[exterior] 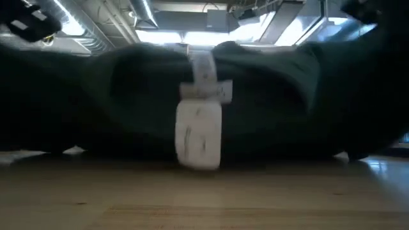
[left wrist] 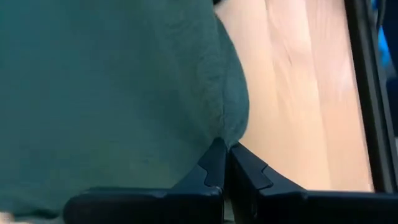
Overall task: Fold Laundry from Bin
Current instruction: Fold the green polo shirt
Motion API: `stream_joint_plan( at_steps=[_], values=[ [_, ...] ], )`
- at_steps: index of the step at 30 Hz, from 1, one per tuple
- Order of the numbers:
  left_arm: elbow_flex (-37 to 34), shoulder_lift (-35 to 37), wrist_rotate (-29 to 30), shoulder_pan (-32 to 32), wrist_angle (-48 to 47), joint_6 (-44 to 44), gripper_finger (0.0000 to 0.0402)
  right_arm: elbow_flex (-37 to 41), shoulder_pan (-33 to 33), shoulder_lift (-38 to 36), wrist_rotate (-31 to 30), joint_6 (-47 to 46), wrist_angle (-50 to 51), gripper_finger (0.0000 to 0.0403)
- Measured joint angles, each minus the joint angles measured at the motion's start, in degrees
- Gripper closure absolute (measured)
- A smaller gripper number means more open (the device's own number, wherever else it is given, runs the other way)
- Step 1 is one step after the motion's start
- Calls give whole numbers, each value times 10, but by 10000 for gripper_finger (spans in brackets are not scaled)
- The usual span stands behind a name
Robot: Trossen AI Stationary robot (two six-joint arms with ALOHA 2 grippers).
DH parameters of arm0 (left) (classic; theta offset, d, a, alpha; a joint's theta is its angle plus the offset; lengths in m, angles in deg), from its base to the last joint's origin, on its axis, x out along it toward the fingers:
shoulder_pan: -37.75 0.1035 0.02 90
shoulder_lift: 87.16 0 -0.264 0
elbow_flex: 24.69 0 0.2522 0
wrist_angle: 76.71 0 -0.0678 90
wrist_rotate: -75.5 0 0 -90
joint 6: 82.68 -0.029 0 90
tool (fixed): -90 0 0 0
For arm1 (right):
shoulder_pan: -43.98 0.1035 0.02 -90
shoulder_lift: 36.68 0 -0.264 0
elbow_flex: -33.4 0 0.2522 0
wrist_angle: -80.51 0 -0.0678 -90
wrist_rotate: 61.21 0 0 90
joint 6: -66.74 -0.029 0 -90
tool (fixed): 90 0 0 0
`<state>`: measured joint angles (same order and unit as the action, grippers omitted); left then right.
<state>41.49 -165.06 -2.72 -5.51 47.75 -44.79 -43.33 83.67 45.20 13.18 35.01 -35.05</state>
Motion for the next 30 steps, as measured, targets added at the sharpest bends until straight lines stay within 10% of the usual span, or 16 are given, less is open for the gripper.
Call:
stream_joint_plan(
  at_steps=[8,21,30],
  values=[
    [0,-116,-74,-18,136,12,369,98,9,44,88,0,-190,403],
    [0,-123,-98,-5,154,25,273,104,8,56,154,3,-207,395],
    [0,-47,-25,24,108,3,269,101,8,54,172,28,-203,281]
  ],
)
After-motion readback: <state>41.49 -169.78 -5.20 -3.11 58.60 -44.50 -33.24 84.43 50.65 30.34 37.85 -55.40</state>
